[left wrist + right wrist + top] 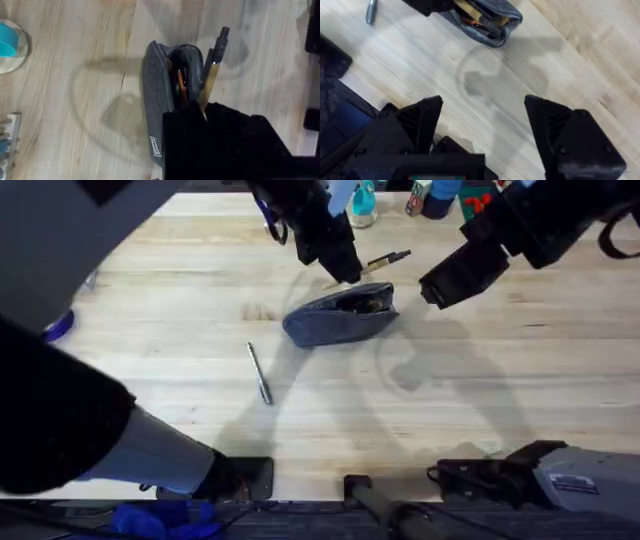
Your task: Unzip the bag, pick up the pens from the table one at a time and place them inside, then zip the bag closed.
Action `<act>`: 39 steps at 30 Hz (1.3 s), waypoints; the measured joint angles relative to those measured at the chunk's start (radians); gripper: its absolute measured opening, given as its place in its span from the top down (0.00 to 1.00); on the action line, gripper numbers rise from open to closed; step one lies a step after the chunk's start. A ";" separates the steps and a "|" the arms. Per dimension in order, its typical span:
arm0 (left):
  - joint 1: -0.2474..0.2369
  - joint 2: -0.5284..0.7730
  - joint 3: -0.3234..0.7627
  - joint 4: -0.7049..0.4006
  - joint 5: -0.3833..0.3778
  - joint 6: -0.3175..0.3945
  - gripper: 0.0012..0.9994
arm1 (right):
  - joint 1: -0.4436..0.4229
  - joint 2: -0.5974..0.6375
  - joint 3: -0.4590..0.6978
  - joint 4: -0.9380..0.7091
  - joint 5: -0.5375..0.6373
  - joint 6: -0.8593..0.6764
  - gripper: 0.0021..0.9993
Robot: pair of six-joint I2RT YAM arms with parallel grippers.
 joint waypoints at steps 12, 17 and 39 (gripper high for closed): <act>0.000 0.056 0.000 0.022 0.020 0.000 0.96 | 0.000 0.000 0.000 0.000 0.000 0.000 0.00; -0.001 0.063 0.000 0.032 0.022 0.000 0.96 | 0.000 0.000 0.000 0.000 0.000 0.000 0.00; -0.023 0.149 0.000 0.049 0.020 0.000 0.96 | 0.000 0.000 0.000 0.000 0.000 0.000 0.00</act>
